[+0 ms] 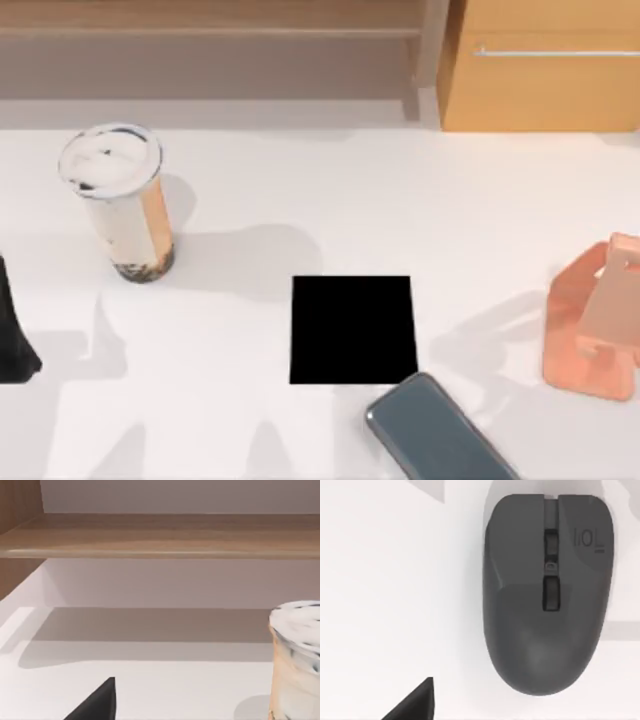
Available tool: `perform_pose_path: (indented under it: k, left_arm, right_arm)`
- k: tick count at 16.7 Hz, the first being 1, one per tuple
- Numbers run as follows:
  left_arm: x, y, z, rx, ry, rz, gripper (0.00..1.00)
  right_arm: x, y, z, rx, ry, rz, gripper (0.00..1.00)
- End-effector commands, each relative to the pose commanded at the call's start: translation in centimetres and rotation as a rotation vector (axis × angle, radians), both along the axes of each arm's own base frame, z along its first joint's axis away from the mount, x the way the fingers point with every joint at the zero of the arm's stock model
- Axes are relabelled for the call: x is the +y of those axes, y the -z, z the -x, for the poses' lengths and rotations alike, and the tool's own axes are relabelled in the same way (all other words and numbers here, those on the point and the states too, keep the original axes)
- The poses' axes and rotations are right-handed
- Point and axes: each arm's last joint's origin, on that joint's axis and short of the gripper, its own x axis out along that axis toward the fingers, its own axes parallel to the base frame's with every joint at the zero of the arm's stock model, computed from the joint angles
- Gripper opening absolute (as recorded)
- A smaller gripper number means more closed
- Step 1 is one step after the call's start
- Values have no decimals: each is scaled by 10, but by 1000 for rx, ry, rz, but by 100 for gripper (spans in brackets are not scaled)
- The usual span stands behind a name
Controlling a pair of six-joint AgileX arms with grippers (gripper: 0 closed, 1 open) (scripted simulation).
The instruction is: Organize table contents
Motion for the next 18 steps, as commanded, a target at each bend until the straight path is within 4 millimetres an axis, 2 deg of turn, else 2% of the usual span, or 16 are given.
perform_pose_path:
  k: [9, 11, 16, 18]
  left_arm:
    - [0, 0, 0, 0, 0, 0, 100]
    - [0, 0, 0, 0, 0, 0, 100]
    - [0, 0, 0, 0, 0, 0, 100]
    - [0, 0, 0, 0, 0, 0, 100]
  right_arm:
    - [-1, 7, -2, 16, -19, -9, 100]
    - [-2, 23, -3, 19, -17, -10, 100]
    - [-3, 78, -4, 5, -18, -3, 100]
    - [-2, 90, -2, 13, -18, -7, 100]
